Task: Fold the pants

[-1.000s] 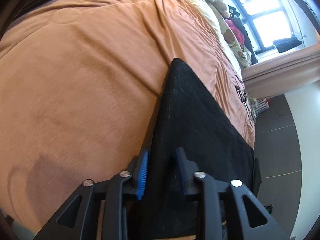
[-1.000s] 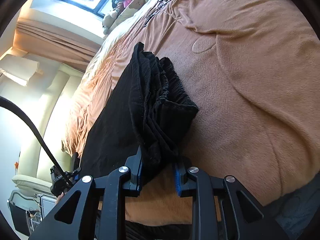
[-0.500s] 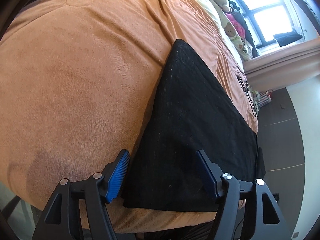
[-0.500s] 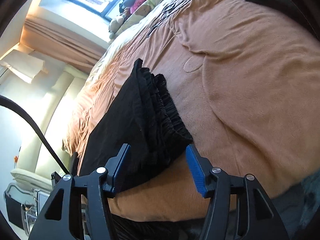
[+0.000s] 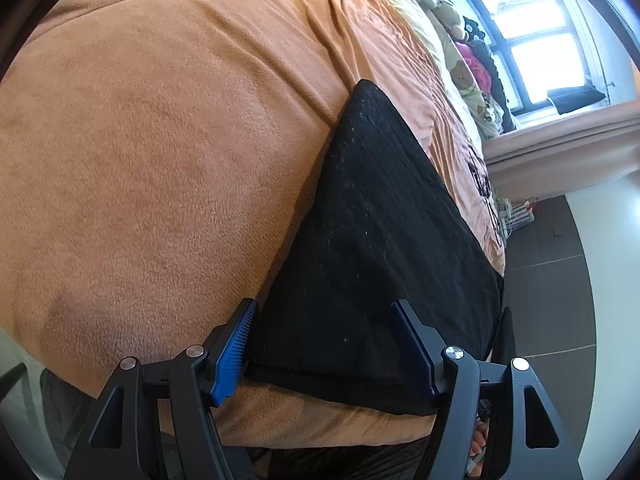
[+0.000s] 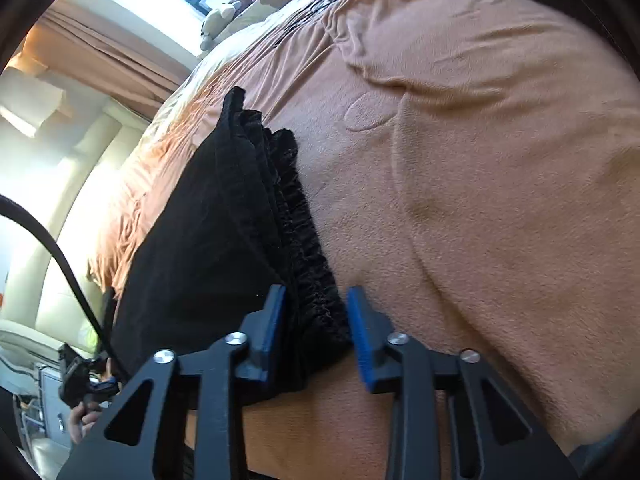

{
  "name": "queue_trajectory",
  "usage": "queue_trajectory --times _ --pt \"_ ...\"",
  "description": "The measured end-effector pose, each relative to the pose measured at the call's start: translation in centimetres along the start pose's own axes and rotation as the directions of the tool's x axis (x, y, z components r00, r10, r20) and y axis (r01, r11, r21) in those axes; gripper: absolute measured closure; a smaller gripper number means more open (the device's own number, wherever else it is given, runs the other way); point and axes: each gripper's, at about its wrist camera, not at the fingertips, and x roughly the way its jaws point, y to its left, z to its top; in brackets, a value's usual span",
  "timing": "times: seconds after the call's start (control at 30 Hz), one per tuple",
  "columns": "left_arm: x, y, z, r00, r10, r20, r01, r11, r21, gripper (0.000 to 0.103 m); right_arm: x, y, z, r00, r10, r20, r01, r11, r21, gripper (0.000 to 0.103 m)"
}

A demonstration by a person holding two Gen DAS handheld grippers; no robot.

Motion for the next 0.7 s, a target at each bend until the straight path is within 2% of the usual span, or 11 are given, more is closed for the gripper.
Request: queue_trajectory --times 0.13,0.17,0.2,0.33,0.53,0.63,0.7 --pt "-0.4 0.6 -0.4 0.999 -0.039 0.016 0.039 0.999 -0.022 0.033 -0.6 0.6 -0.3 1.0 -0.016 -0.004 0.016 1.0 -0.019 0.085" --pt "-0.4 0.9 -0.5 0.998 -0.051 0.022 0.052 0.998 -0.032 0.033 -0.8 1.0 -0.3 0.999 -0.036 -0.003 0.036 0.999 -0.032 0.093" --pt "-0.5 1.2 -0.5 0.998 -0.062 0.029 0.064 0.997 -0.041 0.033 -1.1 1.0 -0.4 0.997 -0.072 -0.008 0.072 0.997 -0.04 0.097" --pt "-0.6 1.5 -0.8 0.994 -0.095 0.057 0.098 0.993 -0.062 0.034 -2.4 0.7 -0.4 0.999 -0.044 0.009 0.044 0.999 -0.012 0.097" --pt "-0.9 2.4 -1.1 0.985 -0.147 0.091 0.157 0.981 -0.113 0.035 -5.5 2.8 0.2 0.995 -0.051 0.087 0.057 0.996 -0.07 0.097" --pt "-1.1 2.8 -1.4 0.985 -0.147 0.093 0.159 0.979 -0.129 0.046 -6.4 4.9 0.4 0.994 -0.049 0.102 0.061 0.99 -0.125 0.097" --pt "-1.2 3.1 -1.4 0.989 -0.12 0.083 0.13 0.983 -0.126 0.063 -6.4 6.8 0.3 0.994 -0.036 0.102 0.054 0.983 -0.175 0.097"
